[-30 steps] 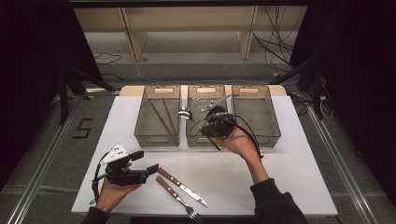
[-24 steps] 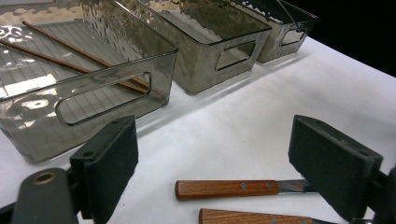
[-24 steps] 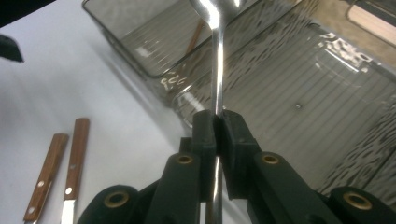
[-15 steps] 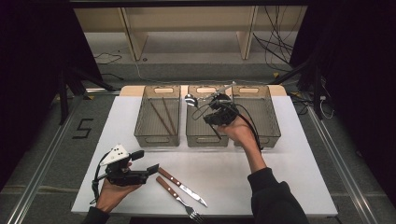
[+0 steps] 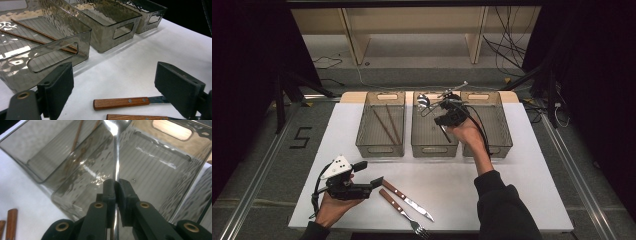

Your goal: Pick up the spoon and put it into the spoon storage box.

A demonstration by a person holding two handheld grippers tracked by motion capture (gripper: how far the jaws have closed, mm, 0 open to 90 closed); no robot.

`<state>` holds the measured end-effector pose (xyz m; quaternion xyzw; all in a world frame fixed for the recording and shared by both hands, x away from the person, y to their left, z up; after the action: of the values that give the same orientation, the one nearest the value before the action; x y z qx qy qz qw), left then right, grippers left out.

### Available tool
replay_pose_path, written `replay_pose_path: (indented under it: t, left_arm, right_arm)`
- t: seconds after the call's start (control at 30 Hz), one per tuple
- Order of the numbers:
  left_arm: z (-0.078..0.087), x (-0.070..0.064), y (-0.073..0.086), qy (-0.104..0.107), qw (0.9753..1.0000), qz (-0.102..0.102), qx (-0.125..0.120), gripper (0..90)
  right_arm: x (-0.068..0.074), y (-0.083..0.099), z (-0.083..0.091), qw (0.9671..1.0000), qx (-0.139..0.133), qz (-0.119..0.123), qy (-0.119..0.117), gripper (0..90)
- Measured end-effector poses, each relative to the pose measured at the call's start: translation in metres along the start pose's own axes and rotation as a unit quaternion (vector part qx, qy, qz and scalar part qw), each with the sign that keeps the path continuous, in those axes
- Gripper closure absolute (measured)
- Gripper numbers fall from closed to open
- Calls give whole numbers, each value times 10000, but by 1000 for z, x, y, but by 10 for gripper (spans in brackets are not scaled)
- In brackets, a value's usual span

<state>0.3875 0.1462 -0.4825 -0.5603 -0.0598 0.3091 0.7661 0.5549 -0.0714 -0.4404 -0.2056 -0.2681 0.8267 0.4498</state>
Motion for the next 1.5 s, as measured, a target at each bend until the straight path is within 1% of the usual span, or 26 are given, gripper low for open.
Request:
replay_pose_path:
  t: [0.13, 0.17, 0.2, 0.3, 0.43, 0.47, 0.57, 0.63, 0.67, 0.73, 0.77, 0.8, 0.83, 0.87, 1.0, 1.23, 1.33, 1.37, 1.43, 1.47, 1.5]
  left_arm:
    - [0, 0, 0, 10, 10000, 15, -6, 153]
    - [0, 0, 0, 10, 10000, 13, -4, 153]
    - [-1, 0, 1, 15, 10000, 3, 14, 153]
    - [-1, 0, 1, 19, 10000, 3, 23, 153]
    - [-1, -1, 1, 27, 10000, 11, 29, 153]
    - [-2, -1, 1, 29, 10000, 11, 29, 153]
    - [-1, -1, 1, 31, 10000, 11, 19, 153]
    - [-1, -1, 1, 36, 10000, 15, 26, 153]
    - [-2, -1, 1, 38, 10000, 21, 31, 153]
    - [-2, -2, 1, 45, 10000, 19, 35, 153]
    - [-2, -2, 1, 46, 10000, 16, 39, 153]
    - [-2, -2, 1, 46, 10000, 19, 38, 153]
    - [-2, -2, 1, 47, 10000, 21, 37, 153]
    - [-1, -1, 1, 49, 10000, 25, 41, 153]
    - [-2, -1, 1, 49, 10000, 26, 48, 153]
    - [-2, -2, 2, 61, 10000, 5, 71, 153]
    - [-2, -2, 2, 58, 10000, 5, 78, 153]
    - [-2, -2, 2, 59, 9999, 4, 82, 153]
    - [-3, -2, 2, 60, 9999, 5, 89, 153]
    - [-3, -2, 2, 49, 9999, 8, 94, 153]
    - [-3, -2, 2, 37, 9999, 10, 104, 153]
  right_arm:
    - [-8, 1, -8, 9999, 58, -144, 69, 851]
    - [-8, 1, -8, 9999, 58, -144, 69, 851]
    - [-12, 2, -12, 9996, 133, -180, 143, 851]
    - [-14, 4, -17, 9994, 197, -250, 161, 851]
    - [-15, 4, -21, 9992, 228, -254, 187, 851]
    - [-16, 5, -23, 9990, 276, -262, 226, 850]
    - [-15, 7, -27, 9987, 323, -324, 234, 849]
    - [-16, 8, -28, 9987, 348, -296, 247, 848]
    - [-15, 9, -31, 9983, 416, -316, 269, 843]
    - [-14, 10, -33, 9981, 438, -358, 261, 837]
    - [-14, 10, -35, 9980, 441, -369, 271, 827]
    - [-13, 10, -35, 9977, 452, -424, 264, 767]
    - [-12, 10, -36, 9978, 465, -415, 227, 696]
    - [-12, 10, -37, 9976, 484, -430, 229, 659]
    - [-12, 8, -31, 9978, 390, -520, 150, 537]
    - [-11, 8, -16, 9987, 189, -483, 18, 452]
    - [-10, 9, -11, 9989, 115, -458, -20, 438]
    - [-8, 10, -6, 9990, 27, -440, -63, 419]
    - [-6, 12, 0, 9991, -39, -404, -97, 408]
    - [-6, 12, 0, 9991, -39, -404, -97, 408]
    - [-4, 15, 7, 9993, -111, -343, -114, 393]
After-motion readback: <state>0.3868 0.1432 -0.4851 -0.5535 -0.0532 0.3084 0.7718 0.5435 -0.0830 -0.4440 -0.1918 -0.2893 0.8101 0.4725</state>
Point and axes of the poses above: each handheld gripper's, and its own axes: z roughly backward along the jaws, y roughly out of its underside, x roughly to its left, the point moved 10 cm from there along -z, roughly forward along the jaws, and after that the axes turned 13 degrees about y, right-handed, at the moved point
